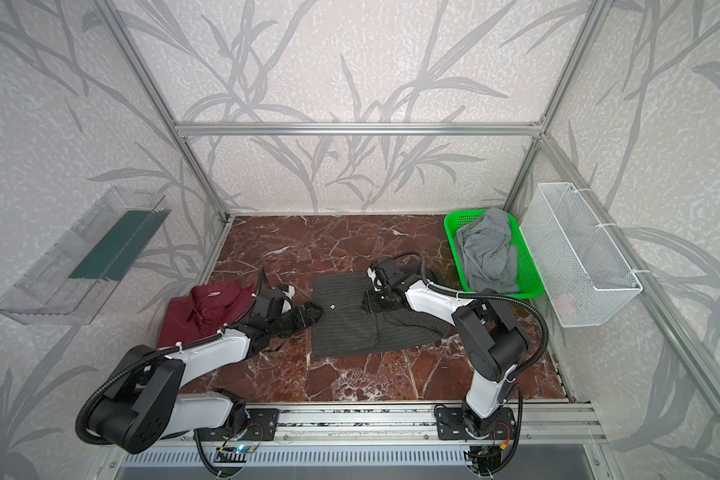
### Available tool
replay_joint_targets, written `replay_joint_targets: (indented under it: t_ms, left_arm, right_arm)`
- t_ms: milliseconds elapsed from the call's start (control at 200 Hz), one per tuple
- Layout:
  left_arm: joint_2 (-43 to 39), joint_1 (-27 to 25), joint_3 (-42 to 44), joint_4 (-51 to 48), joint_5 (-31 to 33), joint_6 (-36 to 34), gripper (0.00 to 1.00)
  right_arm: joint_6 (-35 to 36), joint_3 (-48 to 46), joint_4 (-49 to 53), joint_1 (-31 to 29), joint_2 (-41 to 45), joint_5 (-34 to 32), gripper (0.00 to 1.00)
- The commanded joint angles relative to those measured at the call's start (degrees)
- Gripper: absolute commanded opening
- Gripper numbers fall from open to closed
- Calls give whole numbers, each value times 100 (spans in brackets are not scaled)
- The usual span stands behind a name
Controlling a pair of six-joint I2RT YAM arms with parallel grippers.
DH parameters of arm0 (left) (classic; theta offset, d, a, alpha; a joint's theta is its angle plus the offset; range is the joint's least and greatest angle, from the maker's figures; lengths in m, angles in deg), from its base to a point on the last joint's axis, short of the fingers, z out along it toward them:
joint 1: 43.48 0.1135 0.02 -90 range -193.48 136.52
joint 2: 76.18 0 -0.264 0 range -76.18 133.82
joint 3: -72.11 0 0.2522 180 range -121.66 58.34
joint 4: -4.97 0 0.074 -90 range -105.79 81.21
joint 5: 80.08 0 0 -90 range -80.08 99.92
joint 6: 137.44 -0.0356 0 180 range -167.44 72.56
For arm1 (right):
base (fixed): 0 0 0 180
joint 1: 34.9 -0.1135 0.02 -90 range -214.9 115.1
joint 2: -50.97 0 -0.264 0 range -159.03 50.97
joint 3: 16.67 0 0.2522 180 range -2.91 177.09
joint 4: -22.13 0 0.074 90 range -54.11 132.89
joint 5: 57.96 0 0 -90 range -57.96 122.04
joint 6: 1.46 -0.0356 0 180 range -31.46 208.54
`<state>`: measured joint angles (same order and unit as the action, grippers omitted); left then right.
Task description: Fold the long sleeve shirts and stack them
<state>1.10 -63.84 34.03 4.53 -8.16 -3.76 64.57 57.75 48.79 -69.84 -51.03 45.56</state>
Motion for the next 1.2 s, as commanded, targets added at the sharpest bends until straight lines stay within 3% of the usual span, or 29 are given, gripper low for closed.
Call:
replay_joint_targets:
  t_ms: [0, 175, 580, 700, 785, 840, 935, 1195]
  left_arm:
    - [335, -38, -129, 217, -15, -97, 90]
    - [829, -98, -238, 337, -136, -197, 80]
    - [1138, -398, -131, 33, 165, -378, 70]
    - [1222, -405, -91, 139, 130, -353, 60]
    - [1245, -406, -92, 266, 65, -284, 43]
    - [1278, -405, -104, 392, -3, -219, 40]
    - [1314, -404, -165, 553, -159, -112, 11]
    - [752, -403, -407, 116, -97, 84, 0]
  right_arm:
    - [-3, 70, -100, 58, -179, -24, 50]
    - [-60, -46, -219, 160, -333, 14, 49]
    - [-91, -124, -253, 237, -426, 54, 47]
    - [-117, -142, -262, 253, -452, 64, 46]
    - [-117, -134, -265, 251, -457, 71, 46]
    - [-118, -136, -262, 255, -453, 72, 46]
    - [-117, -149, -262, 252, -462, 79, 45]
    - [-141, -191, -243, 255, -371, 72, 45]
